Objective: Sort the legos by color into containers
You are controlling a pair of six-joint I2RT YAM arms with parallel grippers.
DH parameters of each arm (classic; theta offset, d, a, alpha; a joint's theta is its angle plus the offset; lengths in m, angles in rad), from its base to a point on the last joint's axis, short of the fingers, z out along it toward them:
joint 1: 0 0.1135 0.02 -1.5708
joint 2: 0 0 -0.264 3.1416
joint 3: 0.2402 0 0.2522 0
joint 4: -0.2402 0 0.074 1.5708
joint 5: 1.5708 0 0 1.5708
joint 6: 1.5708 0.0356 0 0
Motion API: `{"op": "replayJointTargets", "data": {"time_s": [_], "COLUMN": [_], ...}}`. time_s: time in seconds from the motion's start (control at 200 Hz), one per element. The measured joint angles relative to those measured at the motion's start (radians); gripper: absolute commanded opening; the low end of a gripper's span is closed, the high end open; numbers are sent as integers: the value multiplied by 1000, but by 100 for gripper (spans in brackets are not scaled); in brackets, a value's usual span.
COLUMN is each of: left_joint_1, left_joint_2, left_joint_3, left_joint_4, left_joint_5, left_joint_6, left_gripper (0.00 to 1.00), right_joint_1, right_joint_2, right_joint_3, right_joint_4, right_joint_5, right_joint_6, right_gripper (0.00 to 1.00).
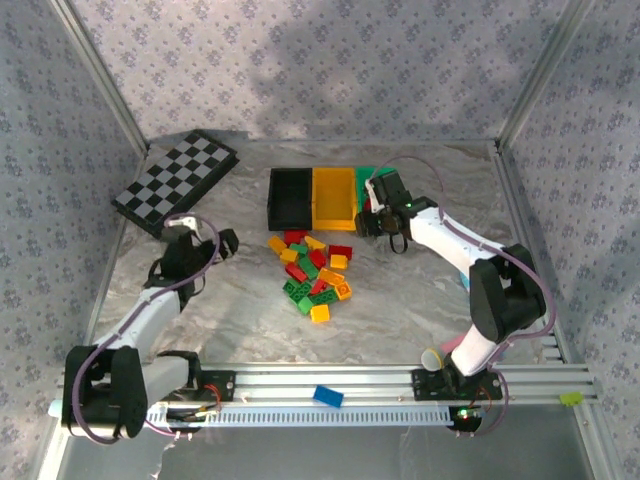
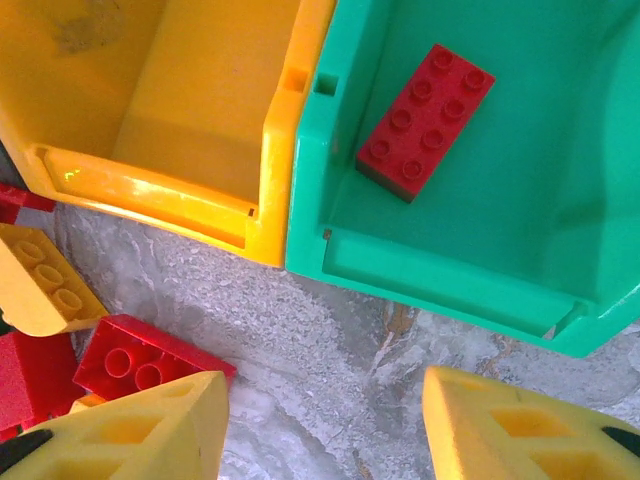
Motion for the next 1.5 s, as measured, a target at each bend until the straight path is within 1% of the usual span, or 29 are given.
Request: {"op": "replayJointTargets", "data": {"time_s": [0.115,0.18,0.28,0.44,0.605,0.69,0.81,0.885,0.935,1.015,1.194,1.334,1.499], "left_joint_1": [-101,-150,-181,-205,-296,-349,-389,-393,-396,-398,-415,-428,-428], "left_joint_2": [-28,-49,-70,-75,-54,11,146,228,277,355,483,574,653], "left_joint_3": [10,12,12,40,140,192,258,306,347,437,613,674,683], "left_joint_4": [-125,-188,-270,-399,-488,-498,-525,-550,-569,-612,-651,-681,-688], "left_joint_5": [-15,-27,-40,-81,-161,-187,-202,-204,-208,-220,-229,-227,-229], "left_joint_6": [-63,-117,-228,-380,-492,-532,-569,-583,-590,-605,-616,-645,-673], "left_gripper": [96,94,92,92,92,92,91,91,88,88,87,85,84], "right_joint_1": [0,0,0,3,15,21,23,24,24,27,36,37,37], "right_joint_2": [0,0,0,0,0,0,-3,-4,-4,-10,-40,-53,-62], "right_joint_3": [-15,-17,-18,-37,-71,-90,-132,-150,-158,-173,-209,-217,-229], "right_joint_4": [23,39,65,119,147,172,205,216,227,244,275,294,306], "right_joint_5": [0,0,-1,-2,-1,-1,-1,-1,-1,-1,-1,-1,-1], "right_joint_6": [0,-1,-2,-2,-2,-3,-3,-3,-3,-3,-3,-2,-1], "right_gripper": [55,55,55,56,56,56,56,56,56,56,56,56,56]}}
